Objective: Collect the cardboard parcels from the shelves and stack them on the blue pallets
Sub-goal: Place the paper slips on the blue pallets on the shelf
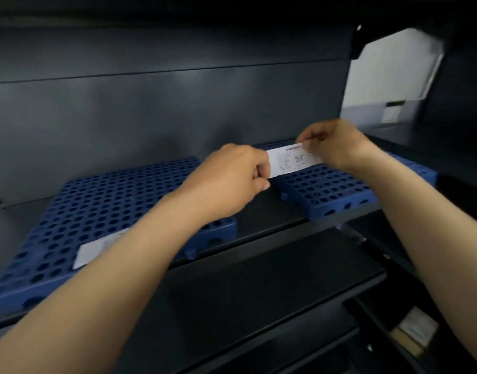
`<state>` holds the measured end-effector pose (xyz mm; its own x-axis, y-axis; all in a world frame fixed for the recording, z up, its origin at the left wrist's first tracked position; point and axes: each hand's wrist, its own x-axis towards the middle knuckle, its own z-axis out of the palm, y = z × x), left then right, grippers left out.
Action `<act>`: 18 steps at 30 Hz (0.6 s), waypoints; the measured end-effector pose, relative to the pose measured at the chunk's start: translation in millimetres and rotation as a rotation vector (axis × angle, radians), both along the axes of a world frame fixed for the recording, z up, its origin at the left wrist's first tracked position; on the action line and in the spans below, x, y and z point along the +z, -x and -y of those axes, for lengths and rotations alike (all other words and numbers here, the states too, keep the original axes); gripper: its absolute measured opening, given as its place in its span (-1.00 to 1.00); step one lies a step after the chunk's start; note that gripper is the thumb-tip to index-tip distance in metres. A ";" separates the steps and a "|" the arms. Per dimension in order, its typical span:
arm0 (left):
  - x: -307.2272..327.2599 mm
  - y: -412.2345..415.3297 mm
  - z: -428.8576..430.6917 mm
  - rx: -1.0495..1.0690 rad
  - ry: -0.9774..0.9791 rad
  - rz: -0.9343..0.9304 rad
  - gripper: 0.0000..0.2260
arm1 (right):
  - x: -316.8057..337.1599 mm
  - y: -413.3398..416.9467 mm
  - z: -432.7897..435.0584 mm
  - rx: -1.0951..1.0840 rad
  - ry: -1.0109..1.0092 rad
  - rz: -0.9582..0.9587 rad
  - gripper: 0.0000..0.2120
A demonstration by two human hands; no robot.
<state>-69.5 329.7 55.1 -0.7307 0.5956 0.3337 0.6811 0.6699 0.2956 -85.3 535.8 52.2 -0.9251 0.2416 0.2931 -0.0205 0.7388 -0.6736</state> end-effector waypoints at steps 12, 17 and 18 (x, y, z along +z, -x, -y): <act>0.3 -22.1 -131.2 0.075 0.142 0.011 -0.85 | -3.8 -7.5 -144.0 0.094 -0.113 0.271 -0.89; -2.2 -25.5 -146.6 0.161 0.157 0.072 -0.84 | -15.9 0.0 -156.3 0.164 -0.129 0.293 -0.91; -2.8 -26.5 -148.3 0.174 0.159 0.081 -0.84 | -18.0 1.3 -157.0 0.172 -0.130 0.293 -0.92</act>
